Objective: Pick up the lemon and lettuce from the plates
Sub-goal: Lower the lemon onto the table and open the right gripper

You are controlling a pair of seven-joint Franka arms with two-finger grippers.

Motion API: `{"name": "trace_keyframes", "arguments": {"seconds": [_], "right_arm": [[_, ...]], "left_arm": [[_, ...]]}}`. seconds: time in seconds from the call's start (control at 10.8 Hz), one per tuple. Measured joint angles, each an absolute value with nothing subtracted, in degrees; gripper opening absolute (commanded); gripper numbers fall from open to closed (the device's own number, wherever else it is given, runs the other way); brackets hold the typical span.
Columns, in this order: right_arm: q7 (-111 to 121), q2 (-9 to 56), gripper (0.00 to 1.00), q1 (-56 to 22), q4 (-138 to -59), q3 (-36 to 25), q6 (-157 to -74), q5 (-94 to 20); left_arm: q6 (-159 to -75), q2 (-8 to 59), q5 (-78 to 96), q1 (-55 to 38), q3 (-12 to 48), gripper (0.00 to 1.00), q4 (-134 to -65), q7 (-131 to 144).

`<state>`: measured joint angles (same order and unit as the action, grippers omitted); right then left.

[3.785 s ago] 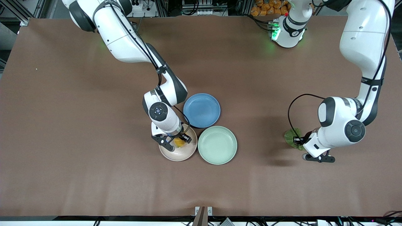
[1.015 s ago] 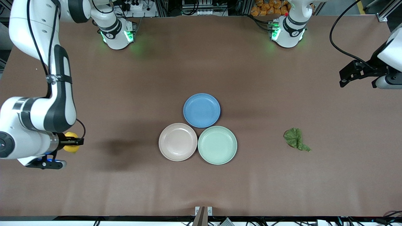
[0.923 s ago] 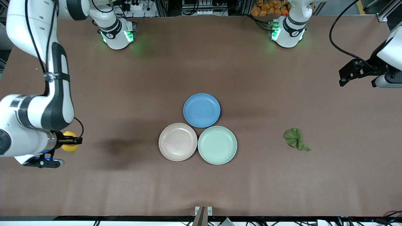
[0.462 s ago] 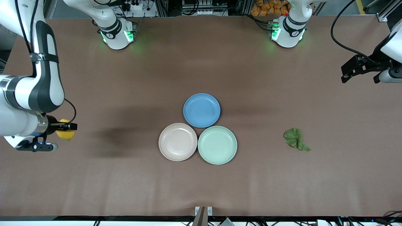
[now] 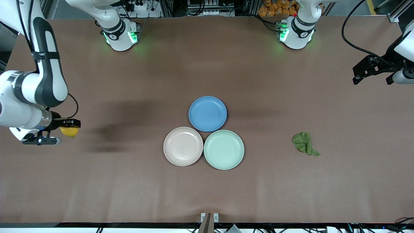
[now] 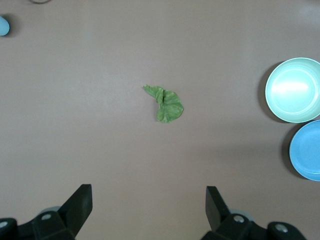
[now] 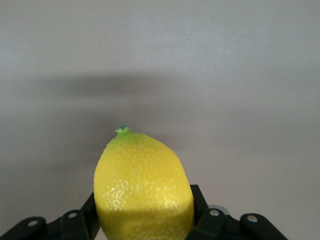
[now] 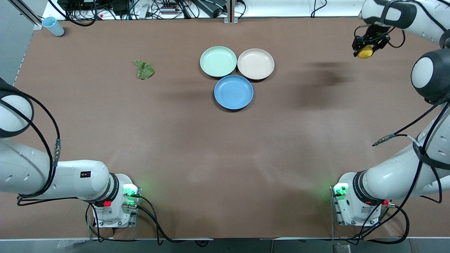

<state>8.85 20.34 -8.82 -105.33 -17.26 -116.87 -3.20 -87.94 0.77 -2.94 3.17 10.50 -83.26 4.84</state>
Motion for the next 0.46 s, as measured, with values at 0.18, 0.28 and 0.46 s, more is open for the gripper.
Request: {"name": "trace_keyframes", "arguments": {"seconds": [0.18,0.28,0.46], "right_arm": [[8.87,20.33,0.02,-8.89,-110.23,-16.86,-123.74,-3.21],[8.87,20.34,0.02,-8.91,-112.12,-16.68,-126.14,-3.23],[8.87,20.38,0.02,-8.97,-114.0,-16.39,-128.34,-3.27]], "left_arm": [[-87.88,0.77,-2.94,3.73,10.37,1.0,-83.46,4.84],[-87.88,0.77,-2.94,4.12,10.33,1.0,-83.72,4.84],[-87.88,0.78,-2.92,4.29,10.42,1.0,-84.31,4.84]]}}
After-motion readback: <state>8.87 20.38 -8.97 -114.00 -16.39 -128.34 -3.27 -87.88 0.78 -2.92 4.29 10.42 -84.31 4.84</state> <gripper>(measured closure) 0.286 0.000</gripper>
